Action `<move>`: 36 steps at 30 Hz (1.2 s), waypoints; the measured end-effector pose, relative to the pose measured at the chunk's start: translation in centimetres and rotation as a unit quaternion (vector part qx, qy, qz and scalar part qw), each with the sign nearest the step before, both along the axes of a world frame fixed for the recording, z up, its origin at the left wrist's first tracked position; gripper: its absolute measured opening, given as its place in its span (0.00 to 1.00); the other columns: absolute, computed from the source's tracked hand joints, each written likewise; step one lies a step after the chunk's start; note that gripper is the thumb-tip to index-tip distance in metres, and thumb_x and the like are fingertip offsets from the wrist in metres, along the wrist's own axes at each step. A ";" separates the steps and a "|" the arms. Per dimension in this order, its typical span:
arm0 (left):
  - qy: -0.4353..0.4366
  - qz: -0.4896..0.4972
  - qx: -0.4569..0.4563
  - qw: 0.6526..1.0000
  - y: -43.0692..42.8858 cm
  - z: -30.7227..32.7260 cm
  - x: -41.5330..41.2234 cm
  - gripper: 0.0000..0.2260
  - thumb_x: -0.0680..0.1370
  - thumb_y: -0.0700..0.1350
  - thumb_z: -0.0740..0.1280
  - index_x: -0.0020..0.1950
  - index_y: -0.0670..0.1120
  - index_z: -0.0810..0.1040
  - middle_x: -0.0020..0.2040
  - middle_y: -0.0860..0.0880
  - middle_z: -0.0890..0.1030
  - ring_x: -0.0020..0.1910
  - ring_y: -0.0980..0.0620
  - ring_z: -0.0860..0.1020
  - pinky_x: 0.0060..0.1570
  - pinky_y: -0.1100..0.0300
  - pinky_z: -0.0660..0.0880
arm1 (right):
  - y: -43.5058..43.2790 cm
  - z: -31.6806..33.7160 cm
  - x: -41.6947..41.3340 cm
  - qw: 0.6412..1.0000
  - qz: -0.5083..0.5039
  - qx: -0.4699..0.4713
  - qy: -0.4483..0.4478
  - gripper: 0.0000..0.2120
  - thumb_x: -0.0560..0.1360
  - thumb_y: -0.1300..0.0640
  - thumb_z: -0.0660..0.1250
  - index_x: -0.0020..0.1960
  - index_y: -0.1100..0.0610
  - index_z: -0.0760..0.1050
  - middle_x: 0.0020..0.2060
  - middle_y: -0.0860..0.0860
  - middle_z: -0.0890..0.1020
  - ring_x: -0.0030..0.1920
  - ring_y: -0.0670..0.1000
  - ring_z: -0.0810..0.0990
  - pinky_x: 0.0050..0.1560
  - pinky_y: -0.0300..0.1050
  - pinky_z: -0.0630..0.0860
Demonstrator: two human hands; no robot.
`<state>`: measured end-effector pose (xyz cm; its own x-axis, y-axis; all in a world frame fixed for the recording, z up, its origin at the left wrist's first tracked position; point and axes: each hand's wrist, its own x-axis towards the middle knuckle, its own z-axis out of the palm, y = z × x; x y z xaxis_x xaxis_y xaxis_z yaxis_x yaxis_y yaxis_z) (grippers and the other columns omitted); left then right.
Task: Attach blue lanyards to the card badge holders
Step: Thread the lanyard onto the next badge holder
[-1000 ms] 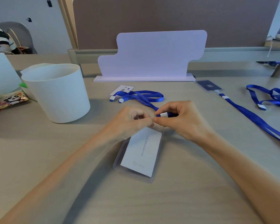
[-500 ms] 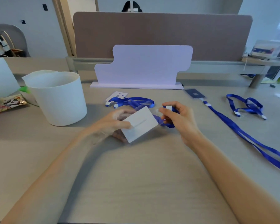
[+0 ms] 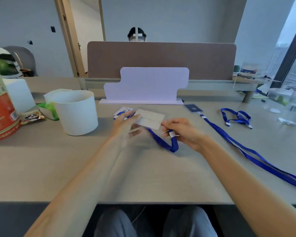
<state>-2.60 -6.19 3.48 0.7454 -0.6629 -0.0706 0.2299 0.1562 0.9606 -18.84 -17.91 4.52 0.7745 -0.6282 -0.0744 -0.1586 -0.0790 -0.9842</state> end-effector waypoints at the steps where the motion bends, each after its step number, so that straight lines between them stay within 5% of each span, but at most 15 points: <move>1: 0.017 -0.013 -0.010 1.000 0.0 0.3 -0.6 0.21 0.72 0.43 0.74 0.64 0.46 0.76 0.56 0.44 0.83 0.39 0.50 0.82 0.32 0.61 0.78 | 0.2 0.5 -0.3 1.000 -0.013 0.007 -0.015 0.11 0.78 0.54 0.66 0.53 0.61 0.79 0.40 0.50 0.83 0.35 0.45 0.82 0.41 0.40 0.77; 6: -0.034 -0.073 0.030 0.996 -0.5 2.1 -4.2 0.34 0.72 0.45 0.74 0.73 0.45 0.61 0.57 0.45 0.83 0.42 0.52 0.83 0.29 0.61 0.77 | 1.3 2.8 -2.3 0.996 -0.042 -0.012 -0.080 0.10 0.77 0.54 0.68 0.50 0.61 0.80 0.43 0.52 0.84 0.28 0.46 0.77 0.35 0.40 0.77; 8: -0.061 -0.102 0.037 0.992 -0.8 3.2 -5.3 0.28 0.73 0.47 0.74 0.68 0.41 0.67 0.56 0.47 0.84 0.40 0.53 0.83 0.26 0.64 0.73 | 1.5 3.8 -3.1 0.993 -0.058 -0.014 -0.103 0.09 0.76 0.53 0.69 0.46 0.60 0.80 0.42 0.52 0.83 0.25 0.46 0.72 0.31 0.39 0.74; 13: -0.118 -0.148 0.049 0.981 -1.9 6.4 -7.7 0.11 0.74 0.48 0.72 0.53 0.47 0.76 0.51 0.51 0.85 0.37 0.54 0.76 0.24 0.65 0.65 | 1.0 5.8 -5.5 0.988 -0.094 0.002 -0.119 0.13 0.75 0.50 0.70 0.48 0.61 0.78 0.41 0.51 0.80 0.25 0.45 0.65 0.31 0.40 0.70; 17: -0.148 -0.114 0.062 0.980 -4.4 6.7 -8.7 0.03 0.75 0.45 0.71 0.47 0.48 0.81 0.45 0.50 0.84 0.35 0.55 0.73 0.26 0.65 0.64 | -0.3 5.9 -7.6 0.992 -0.103 0.017 -0.076 0.18 0.79 0.46 0.64 0.53 0.62 0.78 0.34 0.49 0.76 0.24 0.45 0.62 0.27 0.38 0.67; 27: -0.115 -0.047 0.156 0.980 -15.9 0.2 -4.7 0.02 0.73 0.38 0.67 0.43 0.44 0.75 0.43 0.45 0.79 0.27 0.53 0.60 0.26 0.63 0.54 | -6.0 3.2 -11.1 0.988 -0.129 0.079 0.039 0.16 0.82 0.49 0.56 0.54 0.60 0.76 0.25 0.46 0.65 0.25 0.44 0.60 0.25 0.37 0.61; 31: -0.199 -0.029 0.237 0.951 -20.6 -2.6 -2.8 0.06 0.71 0.42 0.68 0.46 0.43 0.73 0.42 0.45 0.78 0.30 0.48 0.69 0.27 0.62 0.62 | -8.0 1.7 -10.6 0.983 -0.145 0.098 0.062 0.16 0.83 0.51 0.54 0.55 0.60 0.76 0.24 0.46 0.66 0.23 0.44 0.61 0.24 0.37 0.62; 33: -0.284 -0.040 0.280 0.916 -22.3 -3.4 -2.1 0.02 0.72 0.41 0.66 0.41 0.44 0.76 0.40 0.45 0.80 0.36 0.45 0.76 0.34 0.58 0.70 | -8.7 0.7 -10.2 0.980 -0.151 0.102 0.083 0.16 0.82 0.52 0.54 0.55 0.60 0.76 0.25 0.46 0.67 0.24 0.44 0.62 0.25 0.37 0.64; 36: -0.385 -0.052 0.323 0.863 -24.3 -4.6 -1.0 0.10 0.73 0.43 0.62 0.49 0.44 0.80 0.48 0.45 0.84 0.47 0.42 0.81 0.44 0.54 0.75 | -9.6 -0.8 -9.4 0.976 -0.156 0.104 0.108 0.14 0.81 0.54 0.54 0.56 0.59 0.75 0.27 0.47 0.67 0.25 0.45 0.62 0.26 0.37 0.65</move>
<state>-3.62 -30.49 -1.14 0.6749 -0.7369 0.0398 -0.5350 -0.4514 0.7142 -28.20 -27.52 3.74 0.4995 -0.7853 -0.3658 -0.3486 0.2044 -0.9147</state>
